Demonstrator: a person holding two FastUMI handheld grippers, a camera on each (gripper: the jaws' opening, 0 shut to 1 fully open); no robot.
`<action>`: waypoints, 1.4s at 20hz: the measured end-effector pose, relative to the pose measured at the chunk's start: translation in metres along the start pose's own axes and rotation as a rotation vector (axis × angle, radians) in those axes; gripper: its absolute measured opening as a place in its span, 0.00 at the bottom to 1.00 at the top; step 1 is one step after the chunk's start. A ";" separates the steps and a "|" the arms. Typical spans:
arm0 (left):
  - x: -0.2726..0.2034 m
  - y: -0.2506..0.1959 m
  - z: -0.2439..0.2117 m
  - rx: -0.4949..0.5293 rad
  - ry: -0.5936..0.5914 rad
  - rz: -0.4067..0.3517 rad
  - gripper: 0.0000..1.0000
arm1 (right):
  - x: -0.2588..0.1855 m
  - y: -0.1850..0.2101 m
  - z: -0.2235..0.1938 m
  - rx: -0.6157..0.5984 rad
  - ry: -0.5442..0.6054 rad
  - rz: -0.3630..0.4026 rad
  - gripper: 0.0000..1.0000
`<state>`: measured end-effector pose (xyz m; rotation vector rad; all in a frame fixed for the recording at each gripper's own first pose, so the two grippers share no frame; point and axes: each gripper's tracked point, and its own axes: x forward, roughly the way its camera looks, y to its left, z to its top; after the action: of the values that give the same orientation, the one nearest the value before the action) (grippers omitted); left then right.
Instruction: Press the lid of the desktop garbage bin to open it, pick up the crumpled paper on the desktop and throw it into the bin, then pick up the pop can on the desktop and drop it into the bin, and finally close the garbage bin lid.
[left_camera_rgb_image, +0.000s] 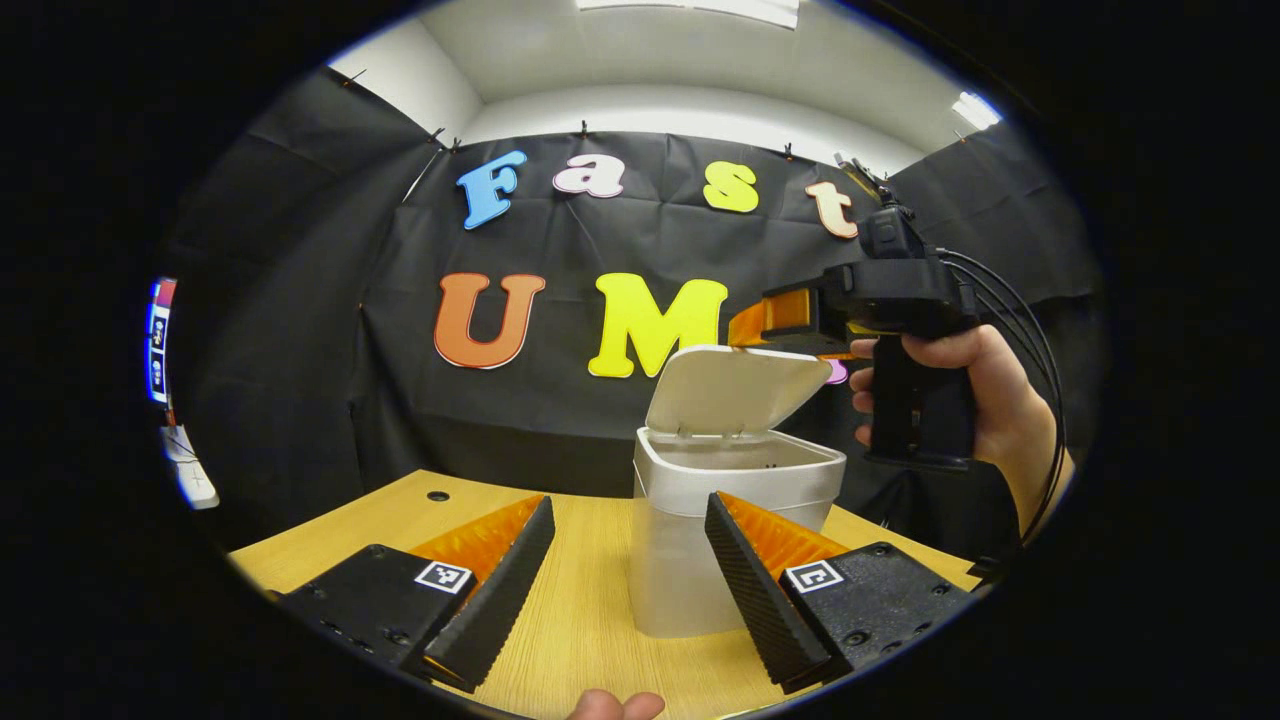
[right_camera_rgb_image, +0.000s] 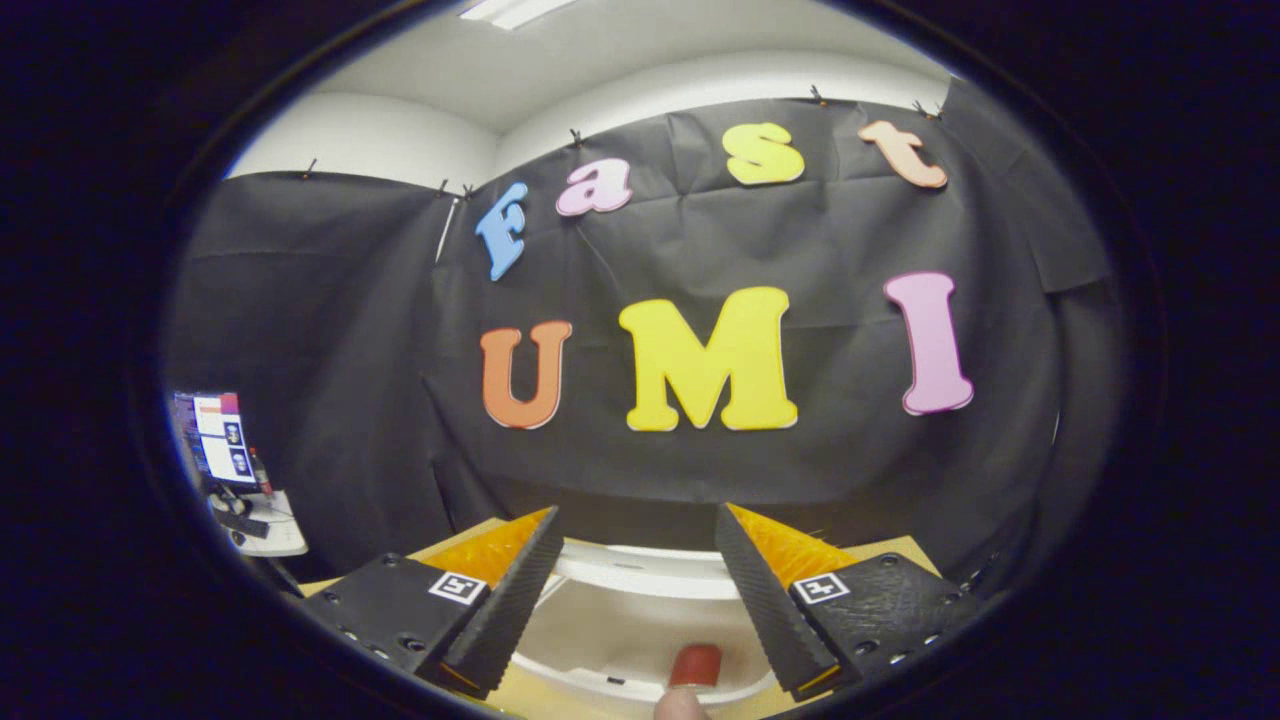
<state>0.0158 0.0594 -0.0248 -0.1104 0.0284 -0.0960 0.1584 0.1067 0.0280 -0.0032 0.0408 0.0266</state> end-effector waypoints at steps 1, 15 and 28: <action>0.000 -0.003 -0.001 -0.002 0.002 -0.003 0.98 | -0.001 -0.001 -0.010 0.006 0.025 0.000 0.95; -0.009 -0.010 -0.016 0.072 -0.039 -0.010 0.98 | -0.011 -0.002 -0.070 -0.031 0.075 -0.044 0.96; -0.007 -0.007 -0.028 0.086 -0.052 -0.028 0.98 | -0.007 -0.007 -0.088 -0.038 0.084 -0.114 0.97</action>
<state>0.0069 0.0497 -0.0519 -0.0273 -0.0290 -0.1220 0.1477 0.0995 -0.0591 -0.0446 0.1241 -0.0872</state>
